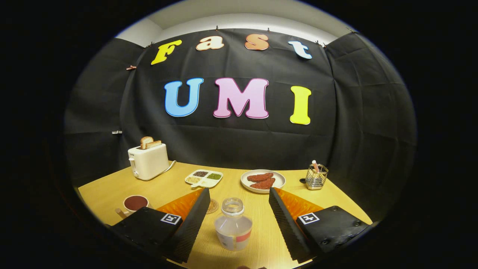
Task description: Take the bottle from table, then pour the juice into the cup, finally place the bottle on the coaster
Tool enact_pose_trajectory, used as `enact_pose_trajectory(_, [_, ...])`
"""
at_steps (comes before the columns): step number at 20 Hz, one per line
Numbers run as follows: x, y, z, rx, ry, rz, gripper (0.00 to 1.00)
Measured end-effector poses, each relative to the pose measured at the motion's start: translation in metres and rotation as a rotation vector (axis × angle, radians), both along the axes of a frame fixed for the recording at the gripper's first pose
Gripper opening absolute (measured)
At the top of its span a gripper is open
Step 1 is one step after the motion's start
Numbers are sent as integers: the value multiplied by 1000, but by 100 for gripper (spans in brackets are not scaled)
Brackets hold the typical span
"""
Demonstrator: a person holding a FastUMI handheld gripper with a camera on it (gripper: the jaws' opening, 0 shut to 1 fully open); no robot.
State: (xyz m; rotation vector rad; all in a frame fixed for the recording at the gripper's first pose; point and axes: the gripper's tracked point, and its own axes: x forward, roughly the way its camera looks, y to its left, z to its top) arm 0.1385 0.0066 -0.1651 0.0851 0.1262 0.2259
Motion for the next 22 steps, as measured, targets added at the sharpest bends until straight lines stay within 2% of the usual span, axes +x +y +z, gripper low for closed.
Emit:
enact_pose_trajectory(11, [4,17,-69,-13,109,13,97])
enact_pose_trajectory(22, [10,15,-102,-33,170,23,97])
